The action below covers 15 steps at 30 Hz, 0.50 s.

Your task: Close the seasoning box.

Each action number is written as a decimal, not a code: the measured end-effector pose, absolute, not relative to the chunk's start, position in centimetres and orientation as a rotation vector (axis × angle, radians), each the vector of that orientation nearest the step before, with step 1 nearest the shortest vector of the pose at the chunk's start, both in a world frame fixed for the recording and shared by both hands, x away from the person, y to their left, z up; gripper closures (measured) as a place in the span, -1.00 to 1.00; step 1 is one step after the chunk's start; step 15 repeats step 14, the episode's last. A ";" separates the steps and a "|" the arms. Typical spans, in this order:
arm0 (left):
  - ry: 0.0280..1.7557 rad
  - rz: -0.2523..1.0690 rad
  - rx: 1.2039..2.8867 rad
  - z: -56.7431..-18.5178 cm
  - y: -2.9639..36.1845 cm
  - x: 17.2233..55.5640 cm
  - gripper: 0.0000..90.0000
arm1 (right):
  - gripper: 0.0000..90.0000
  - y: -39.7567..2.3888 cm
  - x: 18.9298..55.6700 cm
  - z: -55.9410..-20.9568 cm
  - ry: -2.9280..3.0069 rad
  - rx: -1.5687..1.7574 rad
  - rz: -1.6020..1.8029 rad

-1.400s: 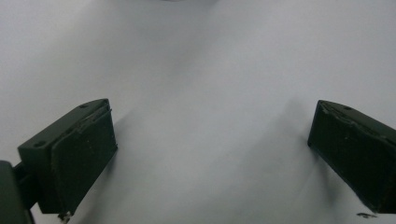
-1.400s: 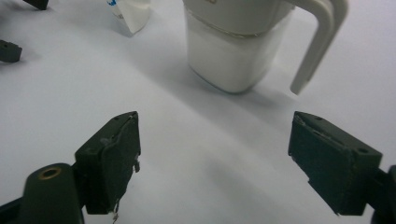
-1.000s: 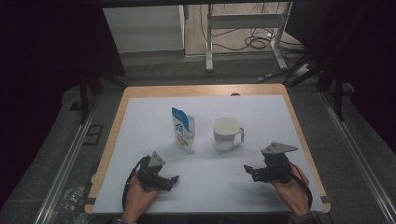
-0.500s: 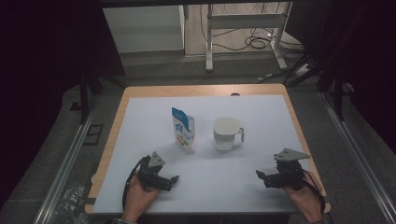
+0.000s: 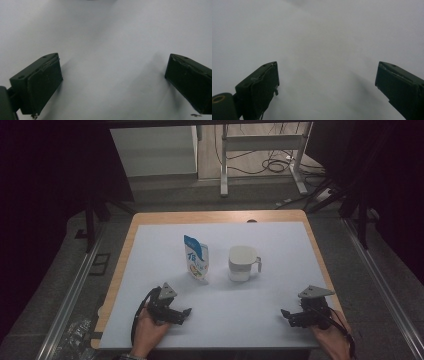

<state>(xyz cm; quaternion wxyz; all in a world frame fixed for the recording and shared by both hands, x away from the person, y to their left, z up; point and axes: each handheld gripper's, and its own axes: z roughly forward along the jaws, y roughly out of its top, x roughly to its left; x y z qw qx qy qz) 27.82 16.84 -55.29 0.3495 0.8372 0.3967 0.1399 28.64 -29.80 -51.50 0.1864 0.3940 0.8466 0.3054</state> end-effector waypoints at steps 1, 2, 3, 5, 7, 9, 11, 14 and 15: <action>1.028 0.362 2.169 -55.3 16.8 27.8 -0.98 | -0.89 -29.8 28.7 -51.7 2.389 1.113 0.853; 1.028 0.363 2.170 -55.3 16.8 27.8 -0.98 | -0.89 -29.8 28.7 -51.9 2.397 1.118 0.846; 1.028 0.362 2.169 -55.3 16.8 27.8 -0.98 | -0.89 -29.8 28.8 -52.1 2.405 1.115 0.835; 1.028 0.363 2.169 -55.3 16.8 27.8 -0.98 | -0.93 -29.8 28.8 -52.4 2.405 1.131 0.847; 1.028 0.363 2.170 -55.3 16.8 27.8 -0.98 | -0.94 -30.0 28.8 -52.6 2.393 1.129 0.877; 1.028 0.363 2.170 -55.3 16.8 27.8 -0.98 | -0.95 -30.1 28.7 -52.9 2.383 1.111 0.904; 1.028 0.362 2.170 -55.3 16.8 27.8 -0.98 | -0.95 -30.2 28.6 -53.0 2.380 1.104 0.916; 1.028 0.361 2.170 -55.3 16.8 27.8 -0.98 | -0.96 -30.2 28.6 -53.0 2.379 1.104 0.918; 1.028 0.361 2.170 -55.3 16.8 27.8 -0.98 | -0.96 -30.2 28.6 -53.0 2.379 1.104 0.918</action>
